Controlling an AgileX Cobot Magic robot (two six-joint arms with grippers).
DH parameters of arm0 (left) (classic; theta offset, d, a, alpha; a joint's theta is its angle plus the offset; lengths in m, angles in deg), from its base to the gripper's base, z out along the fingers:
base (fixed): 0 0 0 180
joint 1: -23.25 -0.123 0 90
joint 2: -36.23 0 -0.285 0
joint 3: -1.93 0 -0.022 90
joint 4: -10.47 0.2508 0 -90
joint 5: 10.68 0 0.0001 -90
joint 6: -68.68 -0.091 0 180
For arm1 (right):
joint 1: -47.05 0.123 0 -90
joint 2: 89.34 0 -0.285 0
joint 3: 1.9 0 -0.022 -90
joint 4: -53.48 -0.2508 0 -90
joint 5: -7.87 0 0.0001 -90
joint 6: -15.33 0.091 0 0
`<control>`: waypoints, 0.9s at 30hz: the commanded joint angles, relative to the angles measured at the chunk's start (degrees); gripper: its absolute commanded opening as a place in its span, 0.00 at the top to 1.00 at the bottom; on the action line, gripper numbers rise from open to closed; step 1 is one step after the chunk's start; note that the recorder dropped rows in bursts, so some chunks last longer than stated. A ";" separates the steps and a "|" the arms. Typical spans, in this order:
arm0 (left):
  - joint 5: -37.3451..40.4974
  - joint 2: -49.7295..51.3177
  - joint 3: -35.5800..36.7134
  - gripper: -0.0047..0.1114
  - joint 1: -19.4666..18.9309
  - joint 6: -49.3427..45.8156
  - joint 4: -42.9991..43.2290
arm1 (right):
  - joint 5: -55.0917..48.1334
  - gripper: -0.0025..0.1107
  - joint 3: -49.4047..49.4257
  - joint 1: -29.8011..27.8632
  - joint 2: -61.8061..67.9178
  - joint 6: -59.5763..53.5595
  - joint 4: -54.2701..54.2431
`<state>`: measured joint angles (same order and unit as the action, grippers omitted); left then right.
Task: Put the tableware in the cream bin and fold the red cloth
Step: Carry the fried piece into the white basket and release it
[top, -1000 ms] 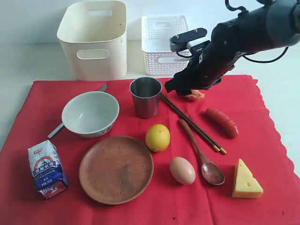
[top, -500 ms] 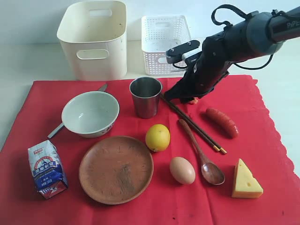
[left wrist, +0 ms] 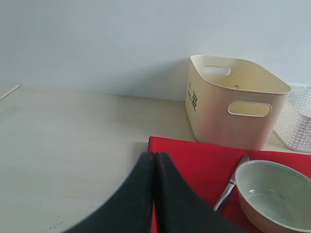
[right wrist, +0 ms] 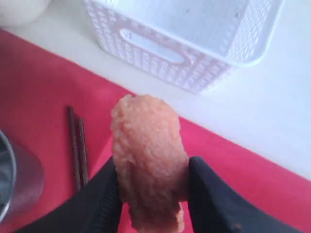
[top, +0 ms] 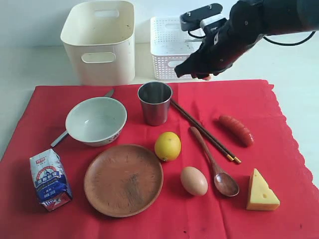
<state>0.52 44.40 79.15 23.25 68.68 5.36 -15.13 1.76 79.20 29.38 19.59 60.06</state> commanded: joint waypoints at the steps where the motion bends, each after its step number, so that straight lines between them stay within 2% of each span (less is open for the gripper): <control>1: 0.06 -0.39 -0.01 0.94 -0.07 0.00 -0.46 | 9.08 0.98 -0.16 0.02 -0.95 0.17 -0.13; 7: 0.06 -0.39 -0.01 0.94 -0.07 0.00 -0.46 | 26.03 0.98 -0.45 0.02 -0.42 0.17 -0.13; 16: 0.06 -0.39 -0.01 0.94 -0.07 0.00 -0.46 | 22.52 0.98 -15.32 -1.87 13.07 0.17 -0.13; 21: 0.06 -0.39 -0.01 0.94 -0.07 0.00 -0.46 | 23.00 0.98 -19.74 -1.87 19.45 0.17 -0.13; 23: 0.06 -0.39 -0.01 0.94 -0.07 0.00 -0.46 | 23.00 0.95 -20.18 -1.87 20.96 0.17 -0.13; 27: 0.06 -0.39 -0.01 0.94 -0.07 0.00 -0.46 | 23.00 0.81 -20.18 -1.87 21.81 0.17 -0.24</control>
<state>0.52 44.40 79.15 23.25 68.68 5.36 6.97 -17.85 77.49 50.88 19.78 59.88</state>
